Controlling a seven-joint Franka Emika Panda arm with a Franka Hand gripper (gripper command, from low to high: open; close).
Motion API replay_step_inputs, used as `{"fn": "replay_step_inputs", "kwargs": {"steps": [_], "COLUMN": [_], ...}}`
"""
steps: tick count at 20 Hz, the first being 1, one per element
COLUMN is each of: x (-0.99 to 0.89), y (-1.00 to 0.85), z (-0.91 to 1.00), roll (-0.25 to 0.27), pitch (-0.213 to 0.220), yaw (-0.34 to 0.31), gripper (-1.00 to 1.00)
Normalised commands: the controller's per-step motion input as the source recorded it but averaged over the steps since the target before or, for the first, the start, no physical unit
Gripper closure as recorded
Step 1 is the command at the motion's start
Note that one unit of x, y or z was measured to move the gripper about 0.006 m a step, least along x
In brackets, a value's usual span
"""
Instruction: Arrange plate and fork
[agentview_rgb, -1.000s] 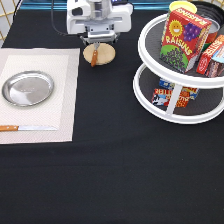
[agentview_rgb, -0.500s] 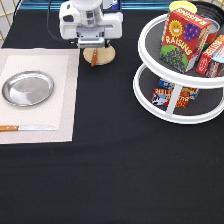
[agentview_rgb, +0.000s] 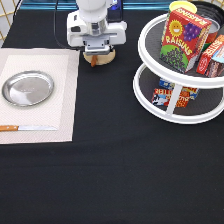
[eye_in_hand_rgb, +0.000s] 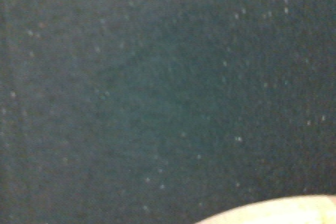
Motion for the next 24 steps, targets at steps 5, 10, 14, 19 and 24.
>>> {"fn": "replay_step_inputs", "kwargs": {"steps": [5,10,14,19,24], "x": [-0.22,-0.22,-0.15,-0.09,-0.03], "y": [0.00,0.00,0.05,0.10,0.01], "z": [-0.22,-0.26,-0.13,-0.04,-0.03], "roll": [0.000,0.000,-0.003,-0.016,0.000], "pitch": [0.007,0.000,0.000,0.000,-0.001], "yaw": [-0.043,-0.010,0.000,0.000,0.000], "gripper": [-1.00,1.00,1.00,1.00,1.00]}}
